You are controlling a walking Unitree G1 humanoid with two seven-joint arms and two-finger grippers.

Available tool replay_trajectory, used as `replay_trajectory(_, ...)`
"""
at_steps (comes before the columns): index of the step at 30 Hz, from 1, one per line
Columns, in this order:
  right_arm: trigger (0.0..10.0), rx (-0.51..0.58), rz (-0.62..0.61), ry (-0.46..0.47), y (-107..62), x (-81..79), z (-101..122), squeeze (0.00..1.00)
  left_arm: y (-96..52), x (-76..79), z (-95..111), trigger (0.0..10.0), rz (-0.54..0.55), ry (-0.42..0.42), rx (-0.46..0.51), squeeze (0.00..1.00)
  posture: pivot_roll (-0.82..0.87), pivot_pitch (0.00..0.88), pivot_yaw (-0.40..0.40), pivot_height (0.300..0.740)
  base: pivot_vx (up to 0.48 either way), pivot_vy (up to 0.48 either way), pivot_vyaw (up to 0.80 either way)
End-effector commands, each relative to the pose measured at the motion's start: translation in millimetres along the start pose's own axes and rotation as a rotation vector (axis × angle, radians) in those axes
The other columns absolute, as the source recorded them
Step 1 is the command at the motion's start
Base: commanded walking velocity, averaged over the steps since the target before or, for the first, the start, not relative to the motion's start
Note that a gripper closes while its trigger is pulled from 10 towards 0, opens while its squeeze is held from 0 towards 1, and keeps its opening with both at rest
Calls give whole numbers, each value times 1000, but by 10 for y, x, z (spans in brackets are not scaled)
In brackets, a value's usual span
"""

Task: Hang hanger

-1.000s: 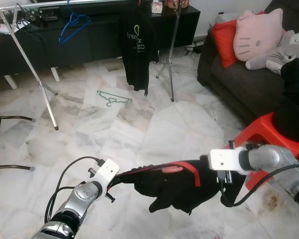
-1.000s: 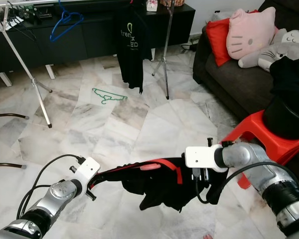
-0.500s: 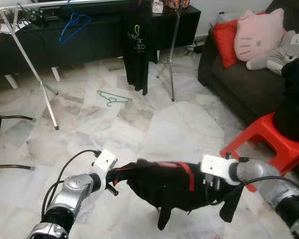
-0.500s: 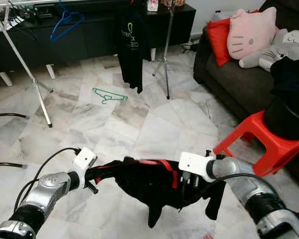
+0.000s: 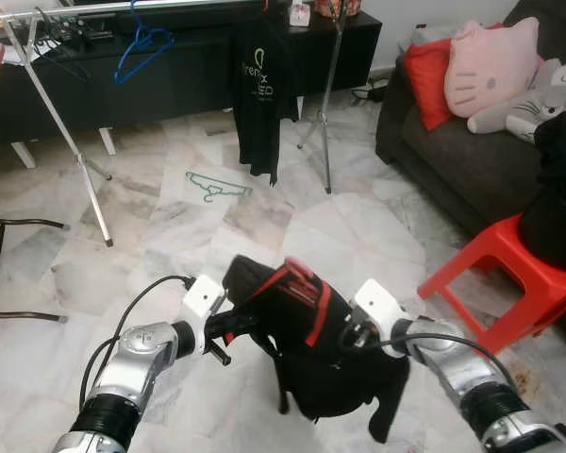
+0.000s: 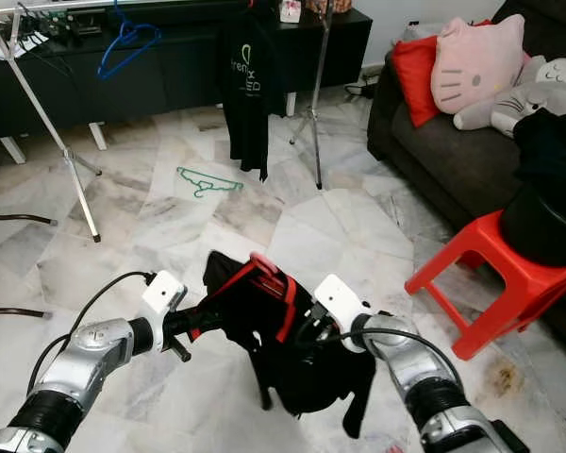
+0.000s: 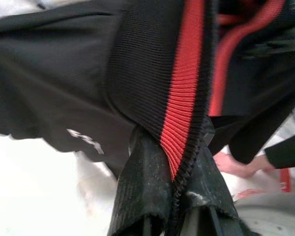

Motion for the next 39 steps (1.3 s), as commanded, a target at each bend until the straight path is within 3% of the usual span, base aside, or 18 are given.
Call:
replay_trajectory(1,0,68,-74,88,-31,156,91,0,12,143,-17,10000,-64,-11,0,0,-31,24,-53,740,0,0,0)
replay_trajectory(5,0,113,-102,159,17,153,136,0,13,257,-29,10000,-123,3,-9,0,-18,14,-57,740,0,0,0)
replay_trajectory(7,0,194,-118,253,45,169,272,0,16,308,5,10000,-147,-1,0,0,-15,3,-54,740,0,0,0)
replay_trajectory(13,0,240,-179,292,99,205,379,0,39,438,67,10000,-209,7,8,0,-13,0,-48,740,0,0,0)
replay_trajectory(14,0,244,-197,313,102,228,386,0,42,450,75,10000,-214,5,9,78,-8,0,-49,740,0,0,0)
replay_trajectory(15,0,244,-203,317,104,234,386,0,41,455,78,10000,-217,4,10,78,-8,0,-49,740,0,0,0)
replay_trajectory(16,0,252,-198,319,107,225,399,0,39,460,78,10000,-220,1,11,694,-8,0,-48,740,0,0,0)
replay_trajectory(17,0,258,-193,320,109,217,409,0,37,463,78,10000,-222,-1,11,694,-8,0,-48,740,0,0,0)
replay_trajectory(18,0,267,-188,313,111,206,424,0,37,472,75,10000,-226,-2,10,1000,-10,0,-47,740,0,0,0)
replay_trajectory(29,0,301,-195,274,94,232,484,0,20,518,119,10000,-242,-13,24,1000,-8,1,-47,740,0,0,0)
replay_trajectory(36,0,313,-141,175,31,251,545,0,-61,324,115,10000,-152,-7,26,1000,-16,20,-51,740,0,0,0)
replay_trajectory(39,0,285,-77,87,-79,300,495,0,-205,145,171,10000,-99,12,44,1000,-27,40,-49,740,0,0,0)
Point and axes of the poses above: a point about 5 cm out from each wrist's last joint towards the gripper, its own y axis pointing out of the wrist towards the gripper, its own z axis along the axis of the wrist's last joint, x = y × z, the point moved 6 cm from there along y, pointing out of the wrist towards the gripper
